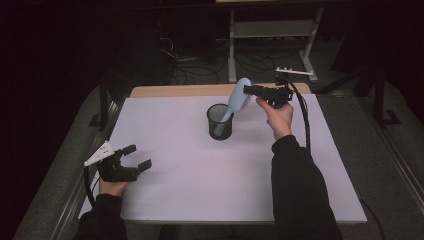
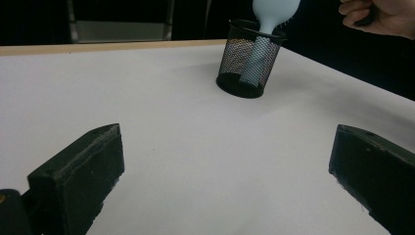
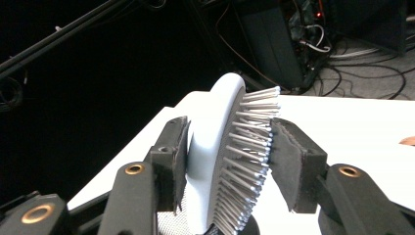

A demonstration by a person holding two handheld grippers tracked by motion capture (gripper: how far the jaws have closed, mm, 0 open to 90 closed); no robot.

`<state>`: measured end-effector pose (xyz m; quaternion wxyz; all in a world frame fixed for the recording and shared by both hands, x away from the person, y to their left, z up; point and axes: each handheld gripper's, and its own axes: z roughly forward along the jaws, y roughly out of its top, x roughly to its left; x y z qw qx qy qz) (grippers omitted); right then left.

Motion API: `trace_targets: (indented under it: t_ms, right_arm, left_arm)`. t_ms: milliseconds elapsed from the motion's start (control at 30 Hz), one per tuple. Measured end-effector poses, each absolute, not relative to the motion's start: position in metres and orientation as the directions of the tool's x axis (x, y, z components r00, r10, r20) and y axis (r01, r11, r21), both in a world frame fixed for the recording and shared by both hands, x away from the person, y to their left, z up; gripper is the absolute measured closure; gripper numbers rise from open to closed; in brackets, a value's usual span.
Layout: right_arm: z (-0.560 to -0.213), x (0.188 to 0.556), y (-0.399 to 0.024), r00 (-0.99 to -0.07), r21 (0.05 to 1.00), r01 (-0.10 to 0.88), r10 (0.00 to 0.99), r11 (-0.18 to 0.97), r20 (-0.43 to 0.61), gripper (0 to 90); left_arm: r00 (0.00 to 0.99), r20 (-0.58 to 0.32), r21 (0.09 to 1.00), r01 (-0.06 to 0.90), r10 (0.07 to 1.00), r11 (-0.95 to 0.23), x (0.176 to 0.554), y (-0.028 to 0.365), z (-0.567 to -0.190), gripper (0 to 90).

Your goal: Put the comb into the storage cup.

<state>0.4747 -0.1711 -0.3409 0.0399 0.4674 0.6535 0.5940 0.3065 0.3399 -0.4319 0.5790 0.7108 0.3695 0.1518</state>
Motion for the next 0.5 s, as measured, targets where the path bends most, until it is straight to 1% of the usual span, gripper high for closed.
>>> trace_targets:
  t_ms: [233, 267, 300, 400, 500]
  right_arm:
    - [-0.3403, 0.4733, -0.1710, -0.567, 0.816, 0.563, 0.660, -0.126, 0.493, 43.9]
    - [-0.3404, 0.4730, -0.1718, -0.578, 0.818, 0.563, 0.650, -0.121, 0.494, 41.0]
    - [-0.3405, 0.4725, -0.1730, -0.589, 0.821, 0.558, 0.640, -0.121, 0.494, 40.1]
    - [-0.3402, 0.4706, -0.1761, -0.589, 0.823, 0.552, 0.637, -0.132, 0.497, 33.0]
    - [-0.3412, 0.4711, -0.1792, -0.590, 0.814, 0.567, 0.627, -0.126, 0.509, 26.0]
  left_arm:
    - [0.686, -0.206, 0.933, 0.352, 0.698, -0.071, 0.3064, 0.3383, -0.4319, 0.0]
    - [0.687, -0.204, 0.934, 0.351, 0.698, -0.072, 0.3064, 0.3384, -0.4319, 0.0]
    - [0.687, -0.204, 0.934, 0.350, 0.698, -0.071, 0.3064, 0.3385, -0.4319, 0.0]
    - [0.686, -0.205, 0.933, 0.352, 0.698, -0.071, 0.3065, 0.3389, -0.4320, 0.0]
    - [0.685, -0.206, 0.933, 0.353, 0.699, -0.072, 0.3066, 0.3384, -0.4322, 0.0]
